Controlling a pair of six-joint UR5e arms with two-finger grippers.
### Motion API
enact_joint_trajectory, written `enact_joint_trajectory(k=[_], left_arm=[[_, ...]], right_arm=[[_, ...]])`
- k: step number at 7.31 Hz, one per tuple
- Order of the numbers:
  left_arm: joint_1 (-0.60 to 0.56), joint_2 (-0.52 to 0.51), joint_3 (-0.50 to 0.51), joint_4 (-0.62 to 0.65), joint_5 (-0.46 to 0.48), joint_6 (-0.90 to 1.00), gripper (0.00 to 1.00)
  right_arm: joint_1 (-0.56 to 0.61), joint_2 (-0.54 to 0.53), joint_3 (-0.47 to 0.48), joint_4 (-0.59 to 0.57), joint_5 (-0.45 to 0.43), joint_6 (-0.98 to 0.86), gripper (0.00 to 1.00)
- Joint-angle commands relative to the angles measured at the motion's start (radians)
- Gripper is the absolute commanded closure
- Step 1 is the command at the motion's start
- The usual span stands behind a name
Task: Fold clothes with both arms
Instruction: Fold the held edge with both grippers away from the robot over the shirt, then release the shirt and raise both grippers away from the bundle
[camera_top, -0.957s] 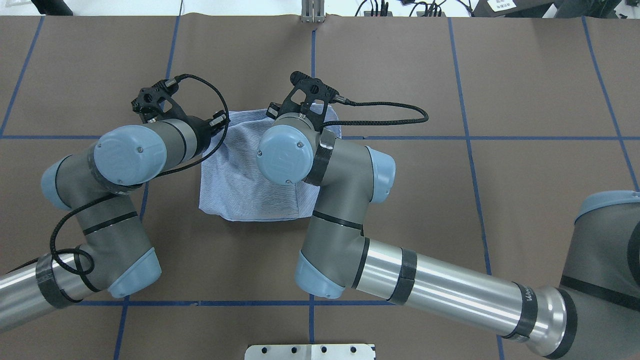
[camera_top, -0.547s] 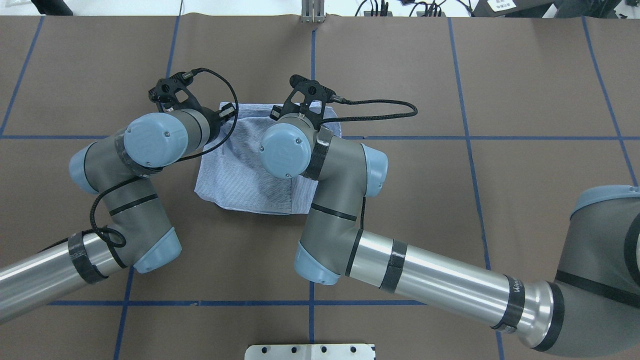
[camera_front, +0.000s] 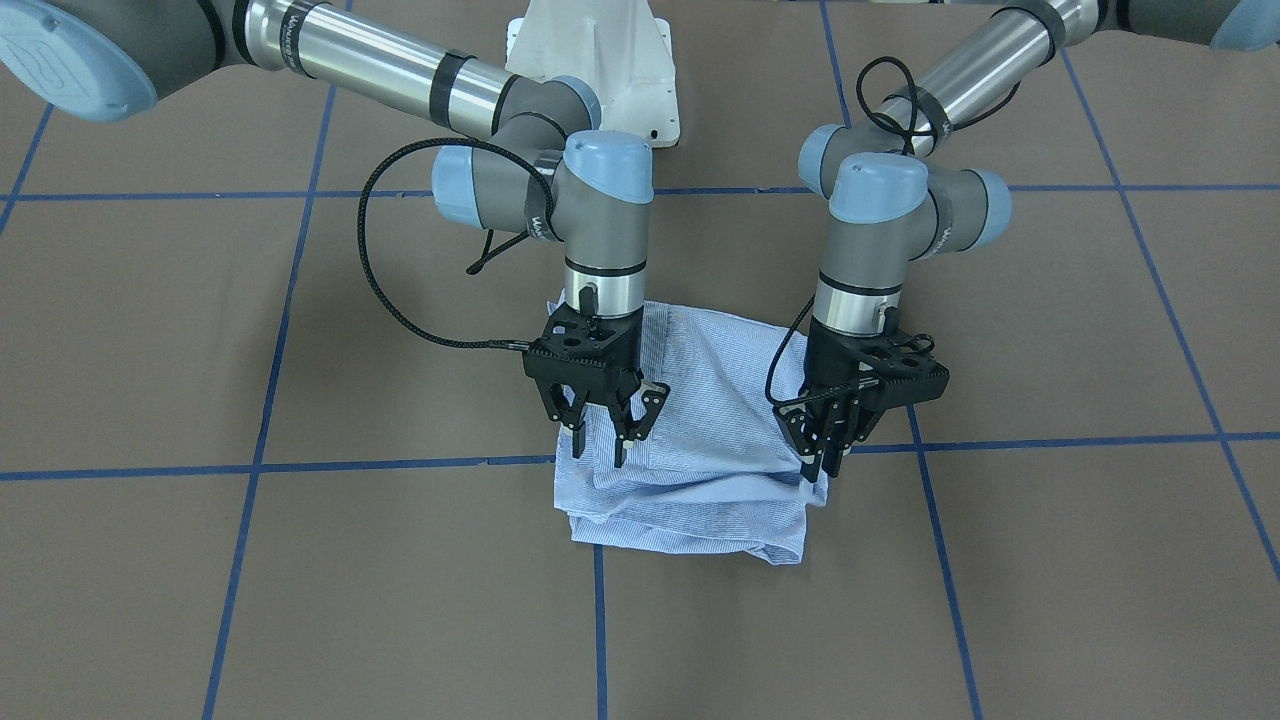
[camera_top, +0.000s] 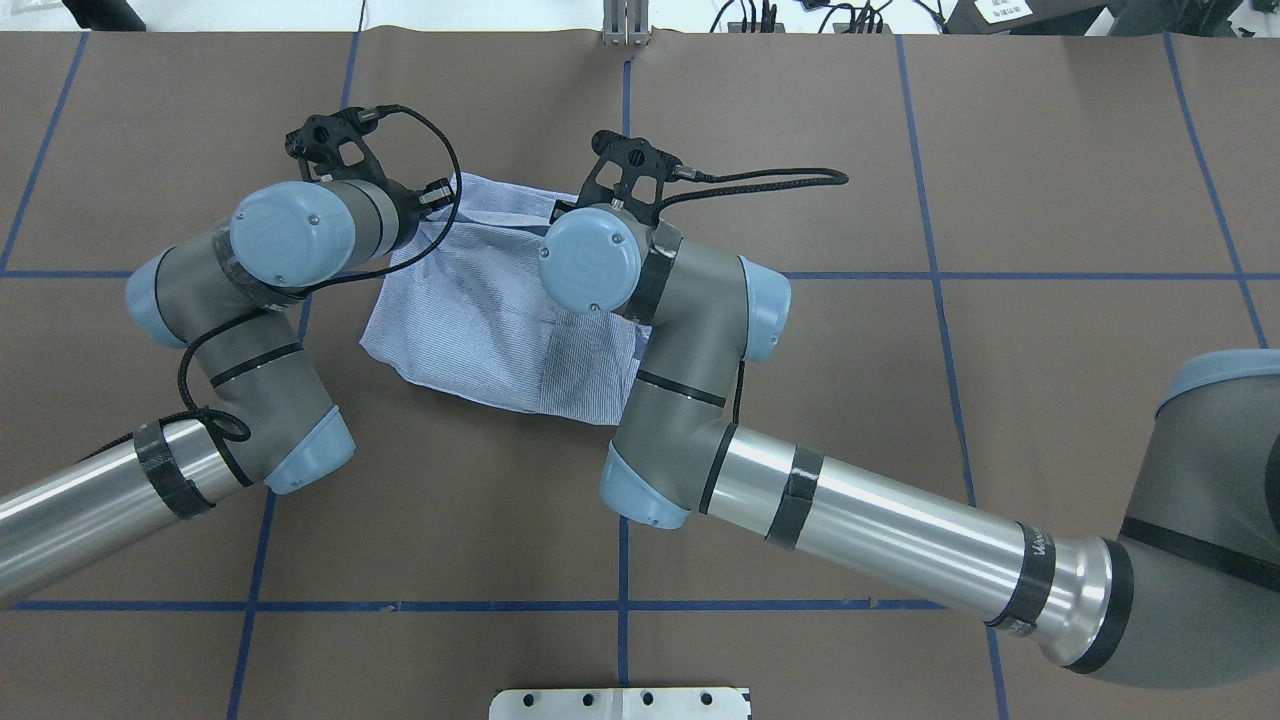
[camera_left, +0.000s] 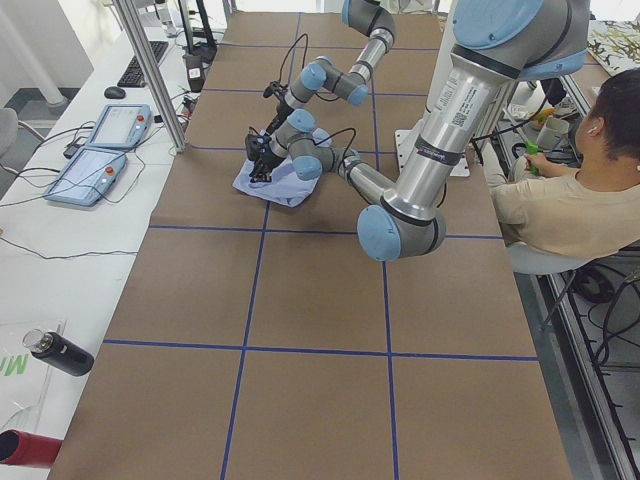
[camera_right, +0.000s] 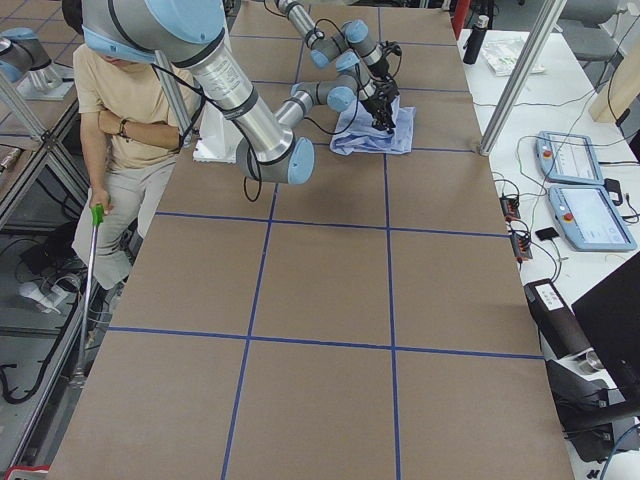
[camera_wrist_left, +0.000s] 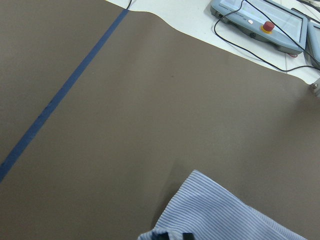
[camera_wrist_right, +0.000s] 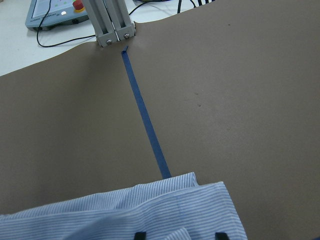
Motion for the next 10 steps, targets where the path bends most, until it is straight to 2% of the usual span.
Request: enact_joint_trajectory(k=[1,2,3,4,5,6,7,8,10], left_arm=[[-0.066,-0.005,-0.011,0.002,-0.189,0.115,0.0],[-0.096,0.002,-0.06,0.012,-0.254,0.212,0.0],[-0.118,0.037,-0.135,0.053,-0.288,0.282,0.0],[-0.121,0.127,-0.271,0.163,-0.293,0.427,0.0],[-0.133,0.236,-0.448,0.28,-0.295,0.571,0.0],[-0.156,0.33,-0.584,0.367,-0.302,0.653,0.0],[-0.214,0.414,-0.654,0.4,-0.371,0.733,0.0],[-0.333,0.512,-0.685,0.4,-0.469,0.911,0.0],[-0.578,0.661,-0.654,0.399,-0.601,1.284,0.0]], right_arm=[[0.076,0.023,0.007,-0.01,0.179,-0.063,0.0],[0.098,0.021,0.018,-0.017,0.232,-0.103,0.0],[0.139,-0.009,0.092,-0.087,0.325,-0.16,0.0],[0.184,-0.111,0.263,-0.182,0.403,-0.292,0.0],[0.24,-0.244,0.453,-0.282,0.469,-0.423,0.0],[0.332,-0.355,0.604,-0.39,0.562,-0.59,0.0],[0.428,-0.441,0.704,-0.483,0.642,-0.78,0.0],[0.542,-0.55,0.77,-0.55,0.718,-1.017,0.0],[0.735,-0.771,0.8,-0.545,0.848,-1.361,0.0]])
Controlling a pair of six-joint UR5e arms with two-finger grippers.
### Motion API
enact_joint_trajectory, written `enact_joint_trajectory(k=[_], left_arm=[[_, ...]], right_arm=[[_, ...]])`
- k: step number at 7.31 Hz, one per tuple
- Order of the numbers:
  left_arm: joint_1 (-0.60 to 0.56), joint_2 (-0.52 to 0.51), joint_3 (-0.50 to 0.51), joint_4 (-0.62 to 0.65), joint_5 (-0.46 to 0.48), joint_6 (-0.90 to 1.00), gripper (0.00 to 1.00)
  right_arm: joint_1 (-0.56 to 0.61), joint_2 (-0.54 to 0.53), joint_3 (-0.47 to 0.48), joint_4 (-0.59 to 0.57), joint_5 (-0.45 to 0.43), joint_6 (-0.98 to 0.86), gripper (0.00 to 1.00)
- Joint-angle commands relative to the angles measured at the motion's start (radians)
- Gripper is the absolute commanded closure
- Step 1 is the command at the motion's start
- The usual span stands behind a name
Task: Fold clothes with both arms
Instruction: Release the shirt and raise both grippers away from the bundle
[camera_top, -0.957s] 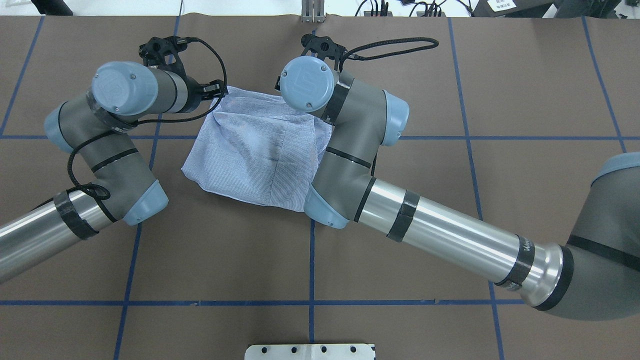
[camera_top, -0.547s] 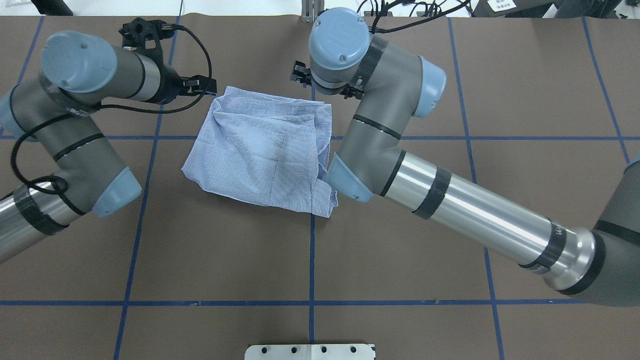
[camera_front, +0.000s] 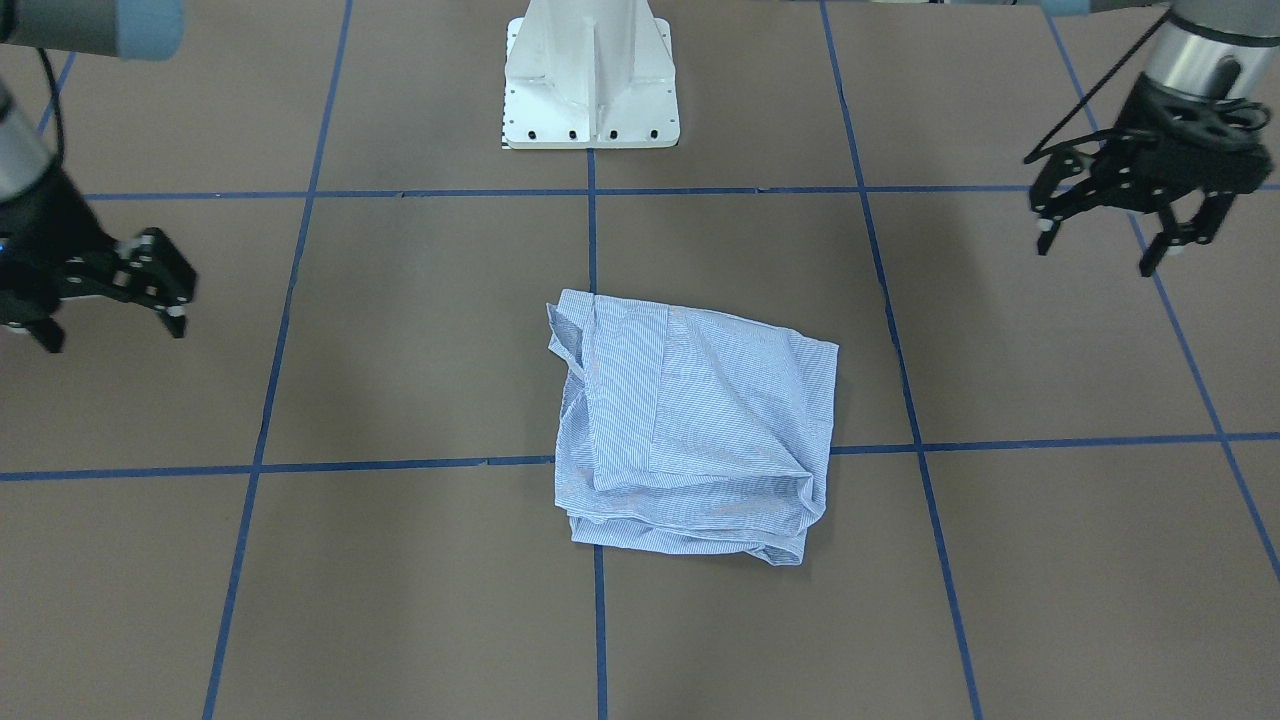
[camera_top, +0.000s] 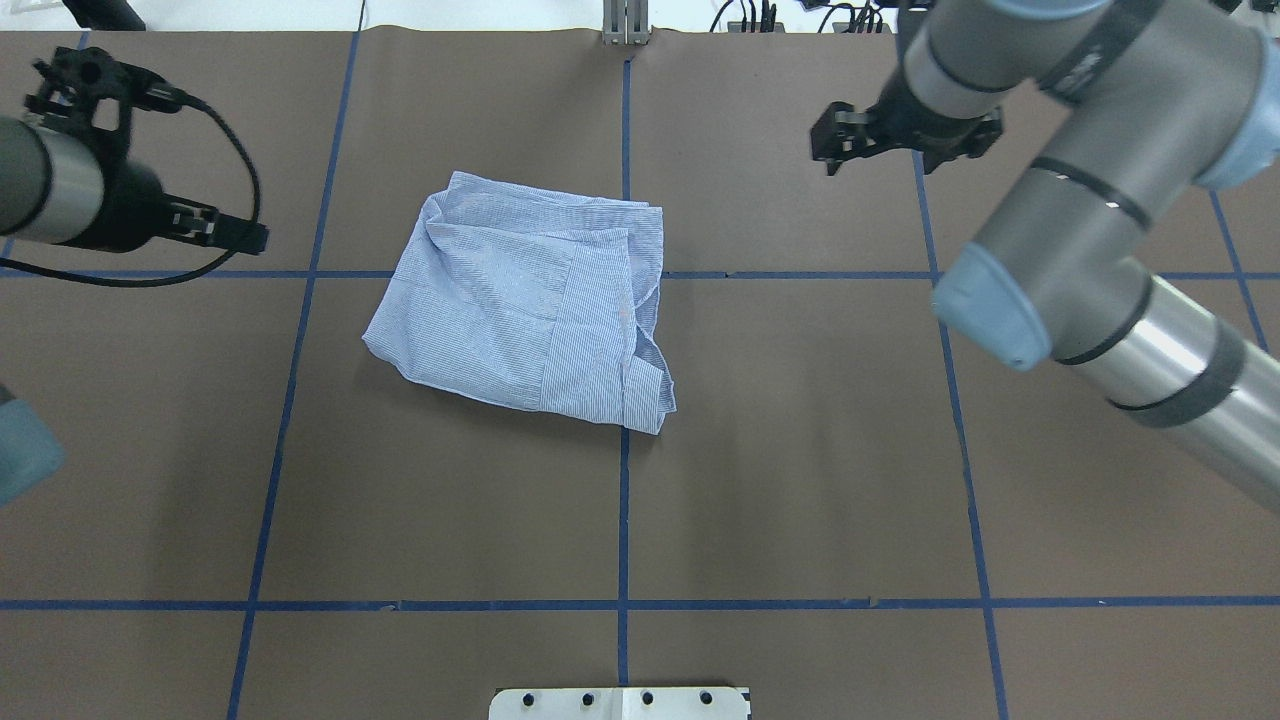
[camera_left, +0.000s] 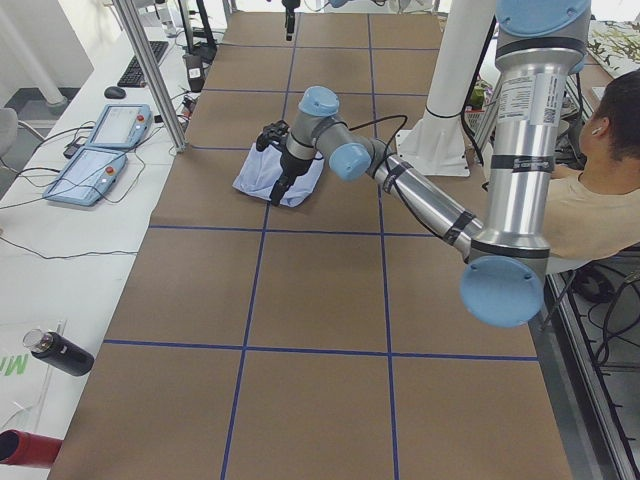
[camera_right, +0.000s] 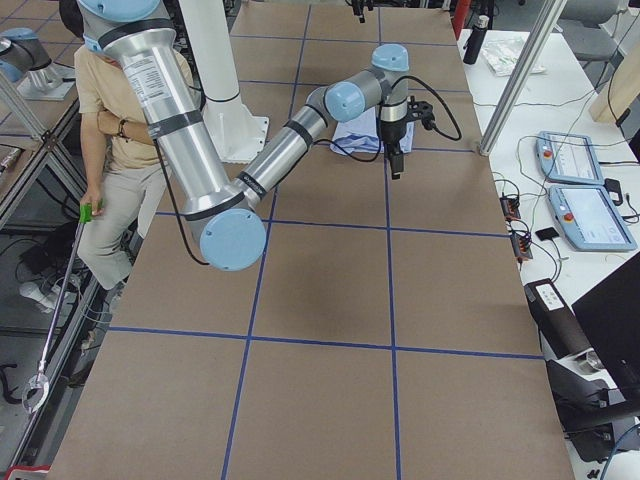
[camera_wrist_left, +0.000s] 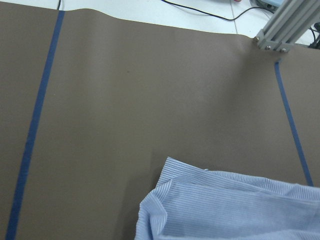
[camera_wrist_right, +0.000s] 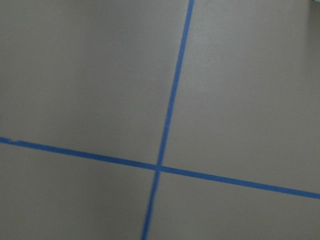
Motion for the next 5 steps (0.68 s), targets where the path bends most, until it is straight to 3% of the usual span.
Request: enact_joint_trajectory(k=[1,3,5], left_arm=[[-0.261,0.145,0.065,0.0,-0.15,0.311,0.0],[-0.377,0.15,0.249,0.005,-0.25,0.316,0.0],[-0.42,0.153,0.303,0.046,-0.279,0.319,0.0]], right_arm=[[0.233,-0.246,0.02,-0.01,0.162,-0.393,0.0],[0.373,-0.456,0.017,-0.008,0.212,-0.637,0.0],[0.424,-0.548,0.007,-0.001,0.195,-0.658,0.0]])
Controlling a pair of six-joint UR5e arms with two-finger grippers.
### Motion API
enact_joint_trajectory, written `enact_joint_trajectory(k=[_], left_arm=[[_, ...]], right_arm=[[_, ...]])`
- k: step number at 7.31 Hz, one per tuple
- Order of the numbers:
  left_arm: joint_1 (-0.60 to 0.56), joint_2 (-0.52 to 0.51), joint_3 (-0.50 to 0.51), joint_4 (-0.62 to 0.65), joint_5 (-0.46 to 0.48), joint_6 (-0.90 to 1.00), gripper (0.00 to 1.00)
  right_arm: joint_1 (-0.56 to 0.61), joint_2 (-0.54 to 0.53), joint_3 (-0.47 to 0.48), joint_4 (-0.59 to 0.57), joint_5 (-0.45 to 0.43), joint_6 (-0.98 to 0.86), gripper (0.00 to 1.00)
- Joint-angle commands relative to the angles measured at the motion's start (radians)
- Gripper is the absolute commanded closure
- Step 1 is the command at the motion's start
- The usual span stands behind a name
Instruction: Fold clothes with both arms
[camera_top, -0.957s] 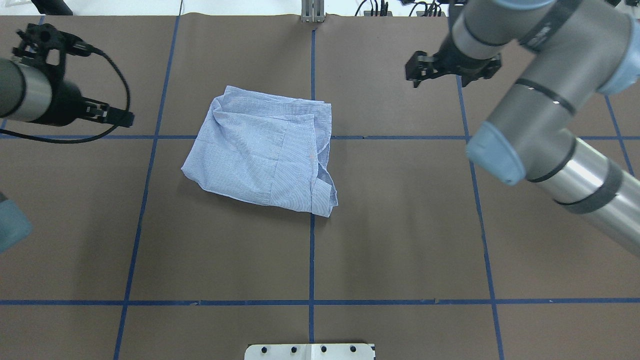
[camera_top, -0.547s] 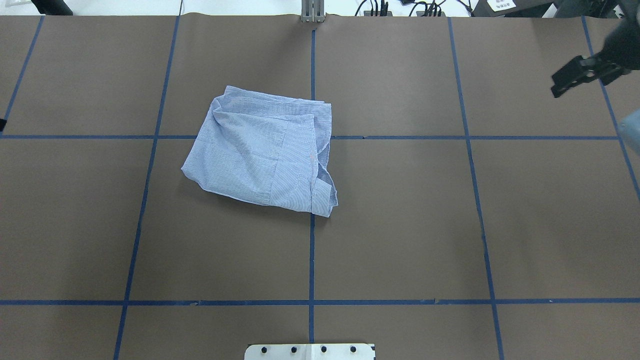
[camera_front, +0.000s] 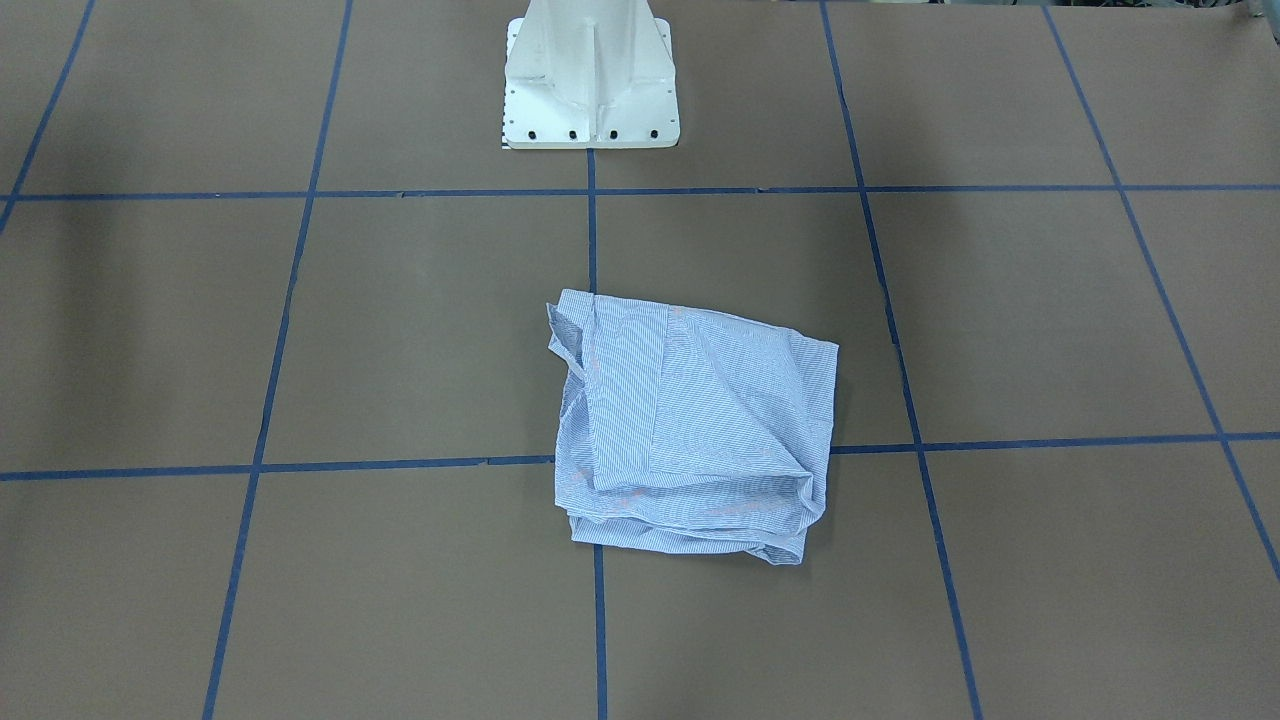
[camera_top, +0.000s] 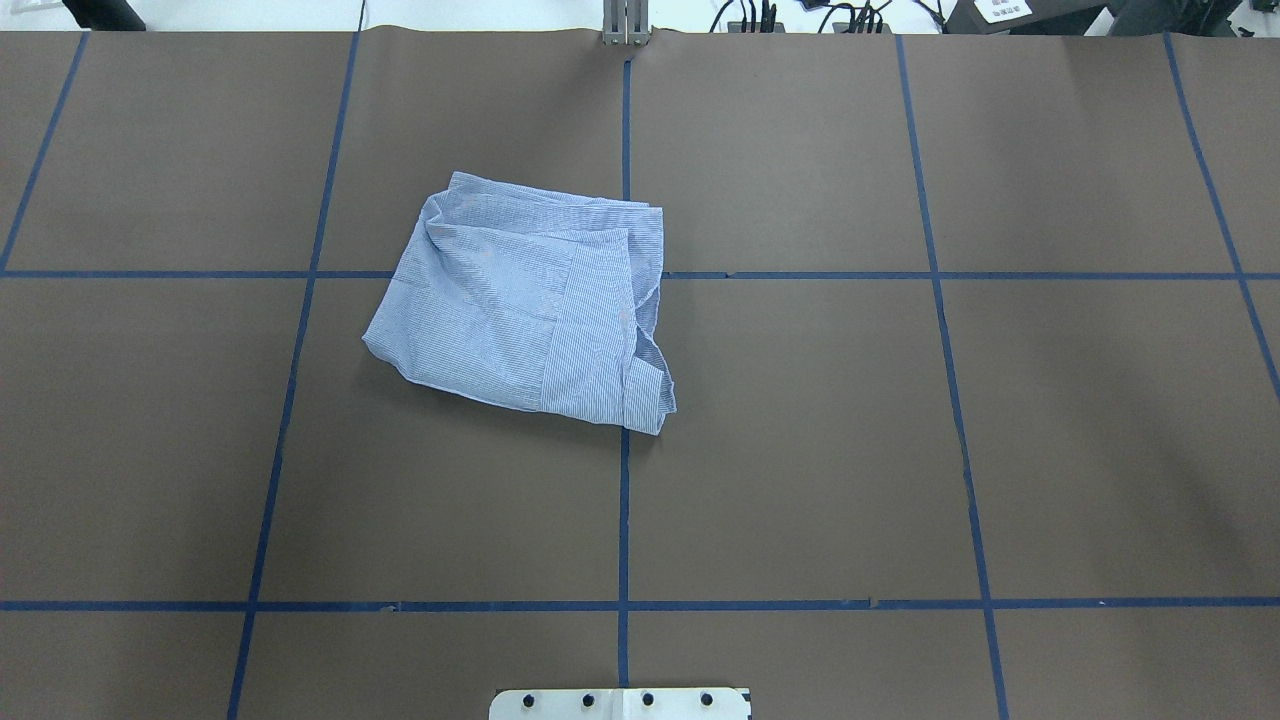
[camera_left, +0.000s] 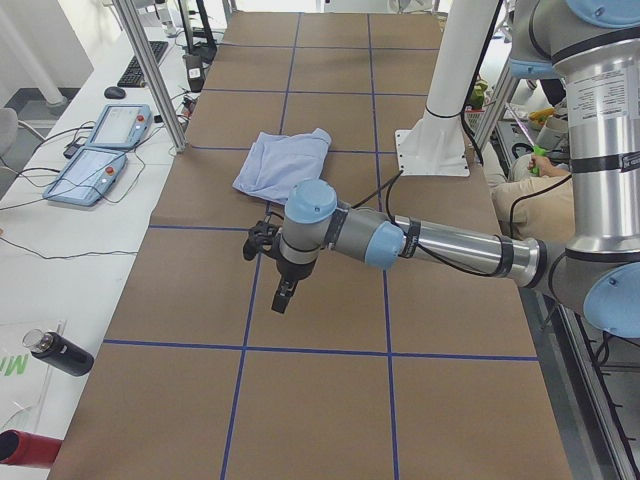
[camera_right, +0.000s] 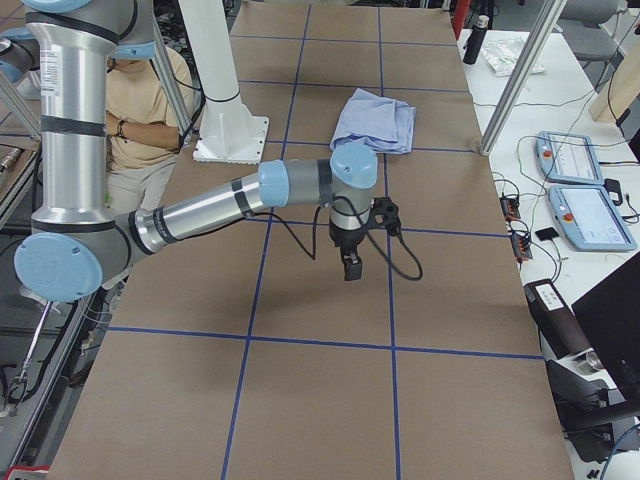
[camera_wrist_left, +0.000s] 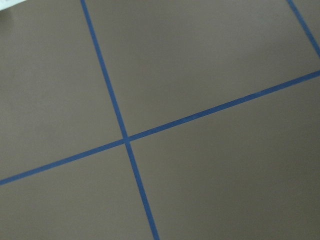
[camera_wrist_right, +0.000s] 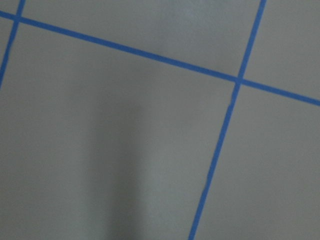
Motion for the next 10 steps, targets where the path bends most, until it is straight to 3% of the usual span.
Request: enact_joint_trajectory(k=[1,3,8,10], left_arm=[[-0.03,0.001,0.048,0.103,-0.03,0.008,0.0],[-0.03,0.073,-0.006,0.13,-0.044,0.072,0.0],[-0.035,0.064,0.012,0.179,-0.082,0.074,0.0],[-0.035,0.064,0.006,0.13,-0.078,0.077,0.0]], right_arm=[[0.061,-0.087,-0.023,0.004,-0.003,-0.031,0.0],[0.08,-0.103,-0.033,0.004,-0.004,-0.029,0.0],[0.091,-0.103,-0.065,0.004,-0.009,-0.018,0.0],[0.112,-0.103,-0.056,0.004,-0.106,-0.02,0.0]])
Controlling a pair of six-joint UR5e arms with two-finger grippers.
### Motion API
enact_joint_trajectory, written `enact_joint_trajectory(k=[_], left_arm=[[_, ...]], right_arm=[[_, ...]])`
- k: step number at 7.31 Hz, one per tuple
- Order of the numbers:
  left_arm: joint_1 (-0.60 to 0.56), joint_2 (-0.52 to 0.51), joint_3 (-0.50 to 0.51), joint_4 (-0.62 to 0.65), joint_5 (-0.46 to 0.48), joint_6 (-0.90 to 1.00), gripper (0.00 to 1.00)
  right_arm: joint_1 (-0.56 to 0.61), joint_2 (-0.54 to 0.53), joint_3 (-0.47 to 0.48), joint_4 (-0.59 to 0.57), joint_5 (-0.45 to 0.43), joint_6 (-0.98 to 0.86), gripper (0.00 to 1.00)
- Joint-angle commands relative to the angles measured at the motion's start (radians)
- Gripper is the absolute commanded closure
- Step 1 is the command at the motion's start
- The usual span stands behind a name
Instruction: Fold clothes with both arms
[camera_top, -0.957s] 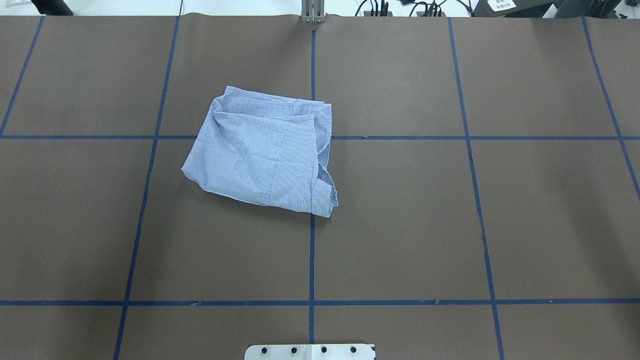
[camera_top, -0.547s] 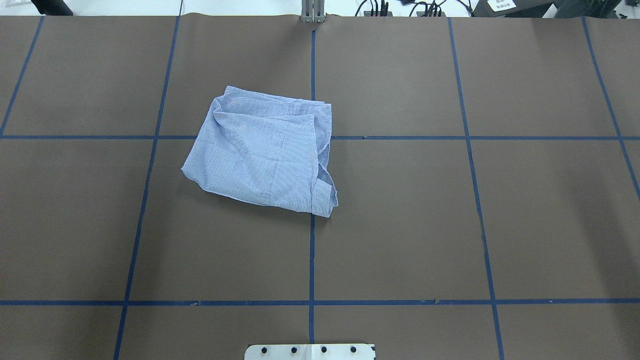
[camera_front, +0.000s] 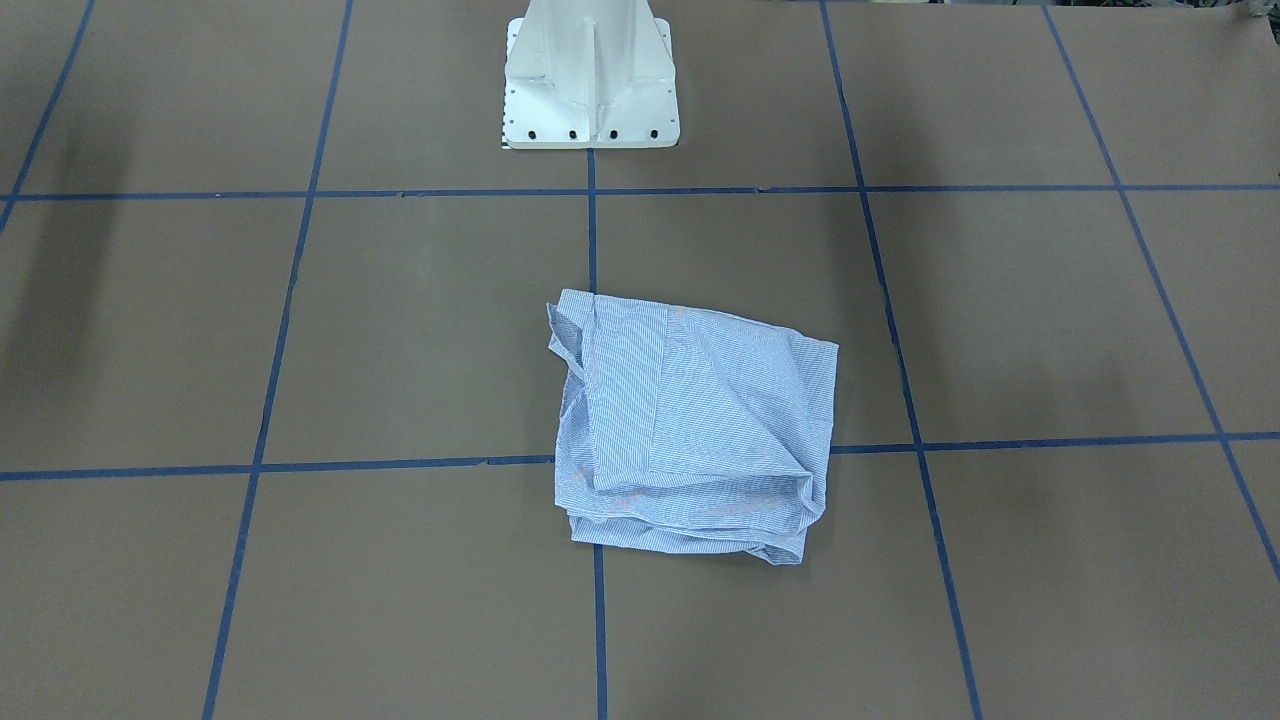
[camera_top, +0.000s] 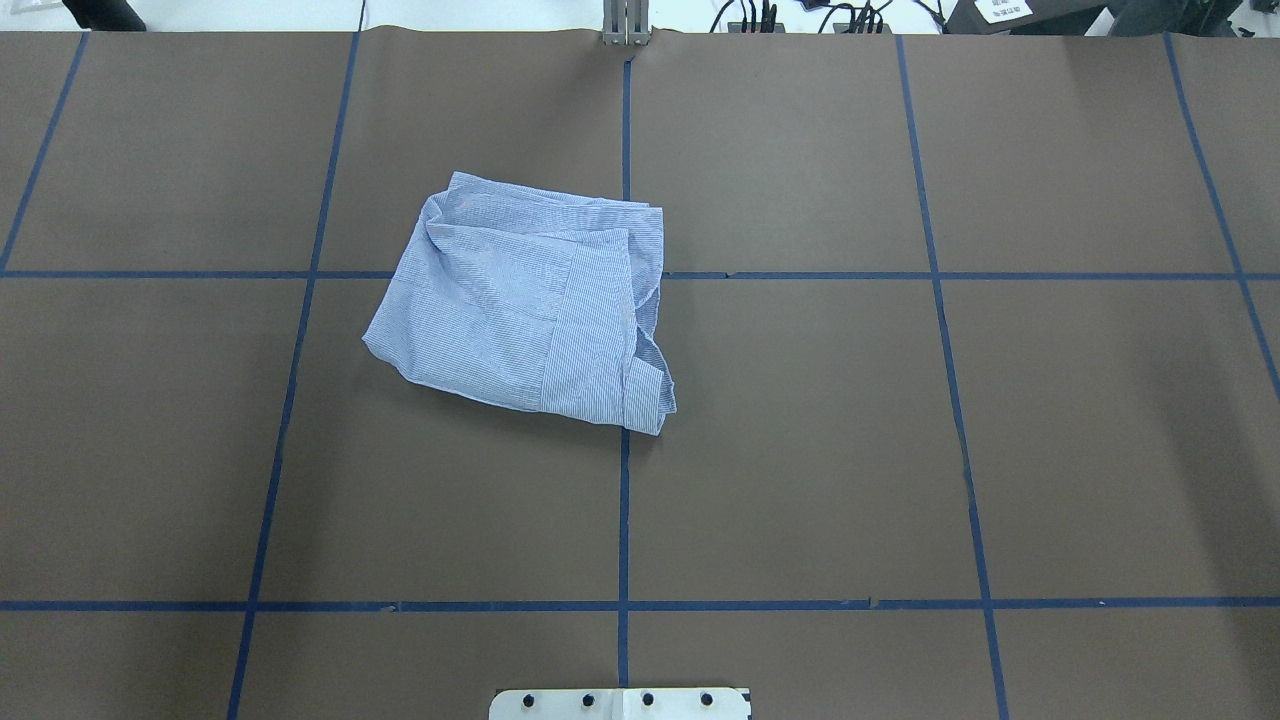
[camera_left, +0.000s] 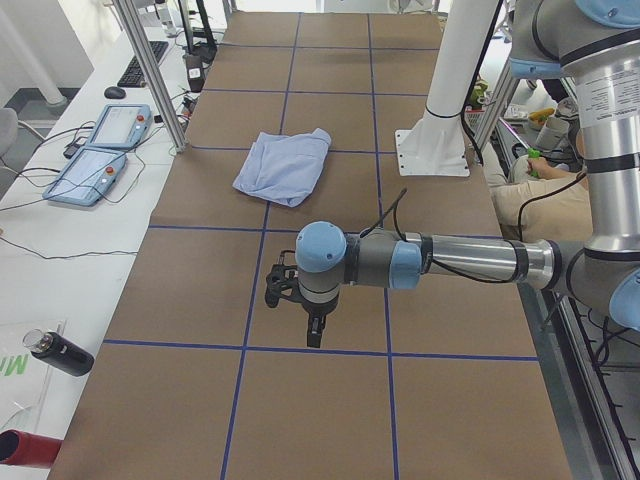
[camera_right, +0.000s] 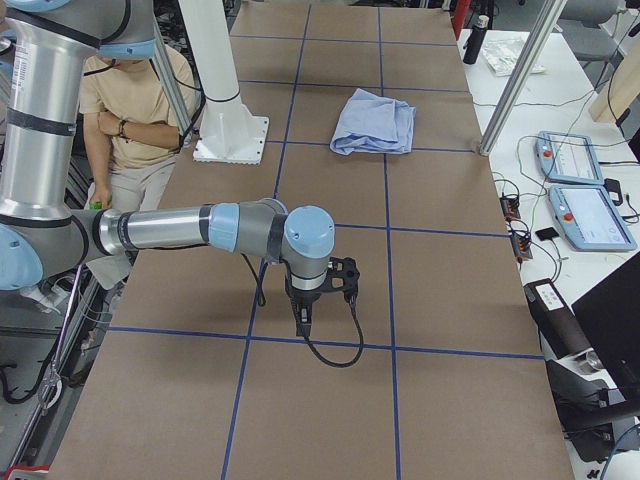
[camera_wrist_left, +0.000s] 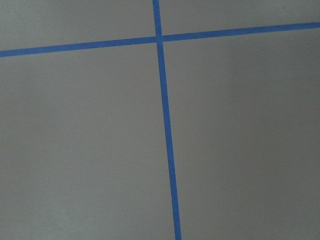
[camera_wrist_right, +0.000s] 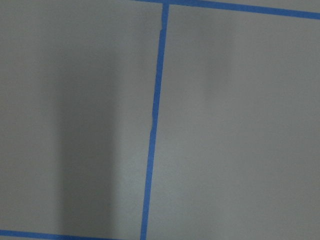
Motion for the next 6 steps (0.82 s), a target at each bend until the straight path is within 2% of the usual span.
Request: enact_joint_trajectory(k=[1,4,6], left_arm=[[-0.001,0.008,-0.004,-0.028,0.002,0.0,0.0],[-0.001,0.012,-0.007,-0.028,0.001,-0.002,0.0],[-0.001,0.012,-0.008,-0.028,-0.001,-0.003,0.0]], right_arm=[[0.006,0.003,-0.026,0.0,-0.076,0.004,0.0],[0.0,-0.003,-0.049,0.002,-0.061,0.042,0.0],[-0.043,-0.015,-0.051,0.104,-0.061,0.138,0.0]])
